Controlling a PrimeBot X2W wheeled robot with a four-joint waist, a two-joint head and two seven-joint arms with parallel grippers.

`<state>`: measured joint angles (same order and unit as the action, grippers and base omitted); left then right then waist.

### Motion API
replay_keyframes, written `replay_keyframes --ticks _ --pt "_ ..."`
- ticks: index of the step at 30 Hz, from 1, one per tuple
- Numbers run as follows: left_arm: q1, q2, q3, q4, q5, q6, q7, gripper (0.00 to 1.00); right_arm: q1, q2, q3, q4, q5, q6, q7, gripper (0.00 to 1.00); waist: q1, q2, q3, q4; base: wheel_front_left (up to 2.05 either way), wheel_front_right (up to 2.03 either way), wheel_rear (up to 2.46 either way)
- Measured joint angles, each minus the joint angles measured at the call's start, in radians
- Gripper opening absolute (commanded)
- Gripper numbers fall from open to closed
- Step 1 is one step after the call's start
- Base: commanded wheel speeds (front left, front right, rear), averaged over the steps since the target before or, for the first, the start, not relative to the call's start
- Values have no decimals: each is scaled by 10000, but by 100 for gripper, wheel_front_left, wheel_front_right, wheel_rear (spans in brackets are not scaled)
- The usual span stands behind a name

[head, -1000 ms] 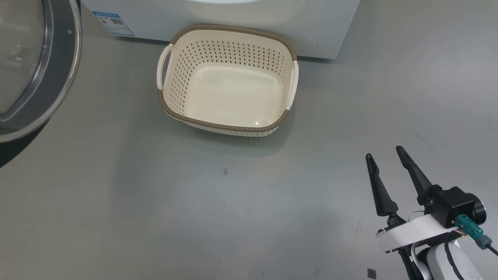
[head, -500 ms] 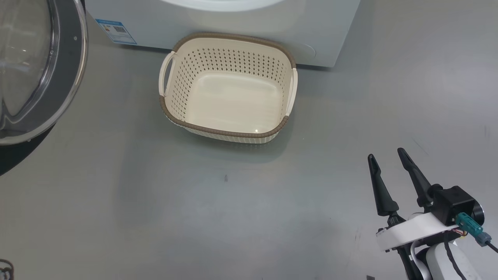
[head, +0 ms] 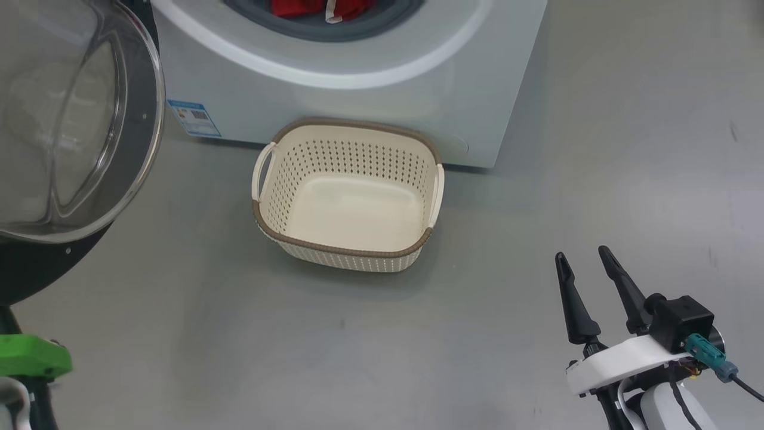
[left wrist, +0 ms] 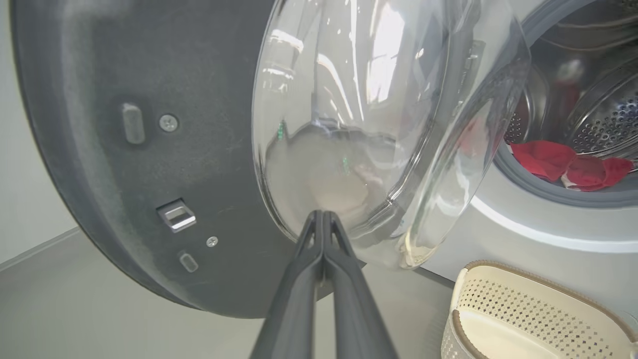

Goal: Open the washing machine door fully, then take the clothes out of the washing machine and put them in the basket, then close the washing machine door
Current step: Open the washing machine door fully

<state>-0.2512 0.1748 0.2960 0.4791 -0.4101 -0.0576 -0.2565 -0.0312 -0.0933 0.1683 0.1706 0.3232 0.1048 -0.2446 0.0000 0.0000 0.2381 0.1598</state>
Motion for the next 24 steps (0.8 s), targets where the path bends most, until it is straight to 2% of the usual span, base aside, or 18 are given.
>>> replay_keyframes --ticks 11,18,24 --pt "1300 -464 -489 -499 466 -192 0 0 288 127 -69 173 123 13 -19 100 0 0 -1359 -582 0 0 0" --pt "1955 -961 -736 -945 642 -284 0 0 463 144 -234 115 125 13 -29 100 -1 0 -1821 -1126 0 0 0" --pt "2359 -1011 -909 -1304 780 -368 0 0 617 157 -309 -15 125 13 -31 100 -1 0 -2115 -1542 0 0 0"
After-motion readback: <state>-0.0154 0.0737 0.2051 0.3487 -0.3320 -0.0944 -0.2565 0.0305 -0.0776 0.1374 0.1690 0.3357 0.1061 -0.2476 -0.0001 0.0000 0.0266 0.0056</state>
